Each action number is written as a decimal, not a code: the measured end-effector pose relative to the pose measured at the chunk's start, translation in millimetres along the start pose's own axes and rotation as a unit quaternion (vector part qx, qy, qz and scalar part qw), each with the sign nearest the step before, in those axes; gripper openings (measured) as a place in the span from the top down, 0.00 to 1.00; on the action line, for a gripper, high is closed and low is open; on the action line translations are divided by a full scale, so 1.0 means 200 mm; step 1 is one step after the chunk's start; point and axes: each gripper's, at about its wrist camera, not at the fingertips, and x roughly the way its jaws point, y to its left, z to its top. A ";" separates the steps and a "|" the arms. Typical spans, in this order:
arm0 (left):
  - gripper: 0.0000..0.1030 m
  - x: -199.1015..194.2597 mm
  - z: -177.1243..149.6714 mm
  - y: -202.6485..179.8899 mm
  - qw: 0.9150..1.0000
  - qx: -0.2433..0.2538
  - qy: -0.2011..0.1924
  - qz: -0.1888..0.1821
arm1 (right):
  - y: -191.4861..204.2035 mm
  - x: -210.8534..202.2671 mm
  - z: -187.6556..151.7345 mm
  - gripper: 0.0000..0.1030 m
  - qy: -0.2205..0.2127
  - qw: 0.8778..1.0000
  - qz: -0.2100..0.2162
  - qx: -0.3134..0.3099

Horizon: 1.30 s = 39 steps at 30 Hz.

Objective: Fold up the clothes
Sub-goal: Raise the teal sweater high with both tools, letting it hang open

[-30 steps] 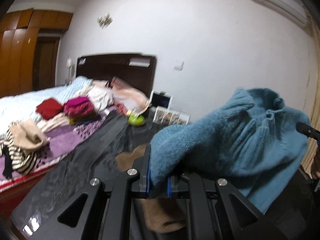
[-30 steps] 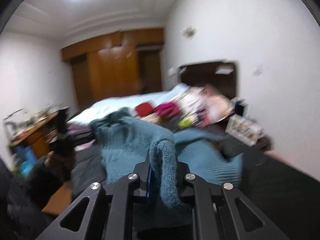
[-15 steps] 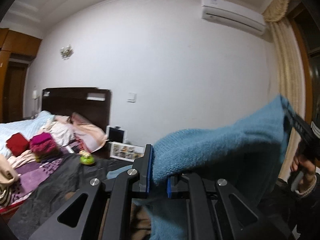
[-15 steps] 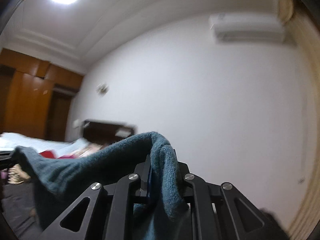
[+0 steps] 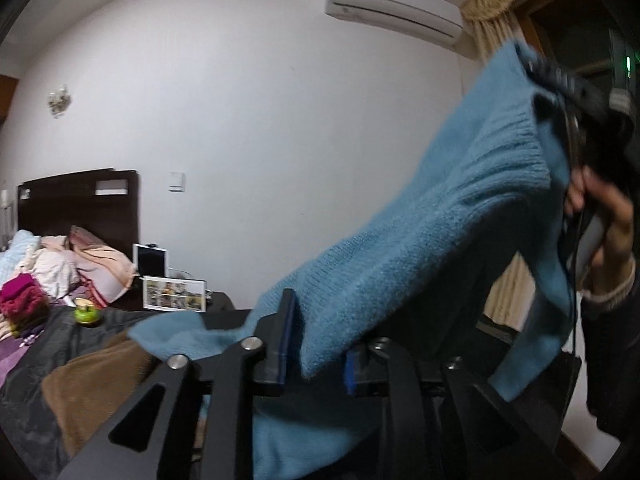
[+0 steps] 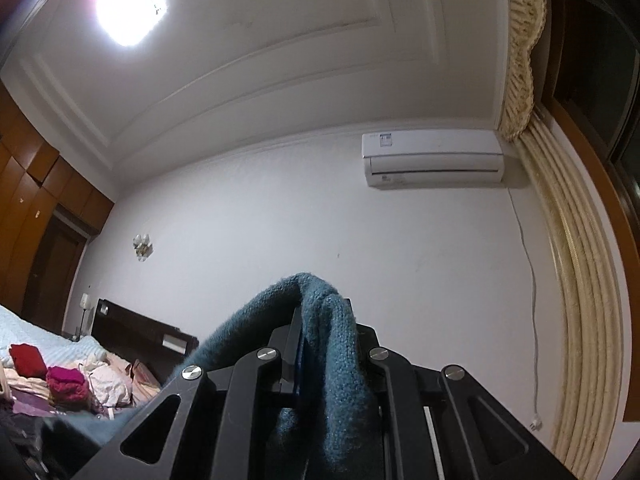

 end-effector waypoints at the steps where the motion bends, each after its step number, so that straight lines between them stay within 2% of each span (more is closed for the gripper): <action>1: 0.66 0.02 -0.01 -0.02 1.000 0.008 0.001 0.000 | -0.01 -0.02 0.01 0.86 -0.004 1.000 -0.001 -0.002; 6: 0.49 0.09 -0.03 -0.10 0.999 0.041 -0.002 0.005 | -0.03 -0.05 0.06 0.86 -0.018 1.000 -0.015 -0.014; 11: 0.24 0.04 -0.04 -0.08 0.999 0.046 -0.013 -0.022 | -0.12 -0.10 0.09 0.86 -0.031 0.998 -0.047 -0.009; 17: 0.22 -0.04 0.03 -0.12 0.994 0.063 -0.028 -0.083 | -0.25 -0.13 0.10 0.86 -0.047 0.996 -0.078 0.020; 20: 0.22 -0.01 0.06 -0.20 0.990 0.095 -0.024 -0.098 | -0.30 -0.17 0.12 0.86 -0.062 0.993 -0.091 0.030; 25: 0.22 0.06 0.05 -0.40 0.979 0.150 -0.013 -0.139 | -0.40 -0.20 0.18 0.86 -0.077 0.990 -0.117 0.032; 27: 0.22 0.07 0.03 -0.50 0.973 0.178 -0.015 -0.146 | -0.44 -0.20 0.21 0.86 -0.076 0.989 -0.122 0.032; 30: 0.22 0.12 -0.03 -0.63 0.969 0.207 -0.017 -0.133 | -0.47 -0.23 0.23 0.86 -0.077 0.988 -0.130 0.029; 33: 0.22 0.20 -0.07 -0.72 0.970 0.190 0.000 -0.155 | -0.50 -0.26 0.24 0.86 -0.078 0.987 -0.135 0.025; 36: 0.22 0.24 -0.12 -0.80 0.971 0.179 0.008 -0.160 | -0.52 -0.27 0.25 0.86 -0.072 0.988 -0.138 0.016; 39: 0.29 0.24 -0.15 -0.87 0.971 0.163 0.015 -0.172 | -0.54 -0.28 0.25 0.86 -0.065 0.988 -0.141 0.009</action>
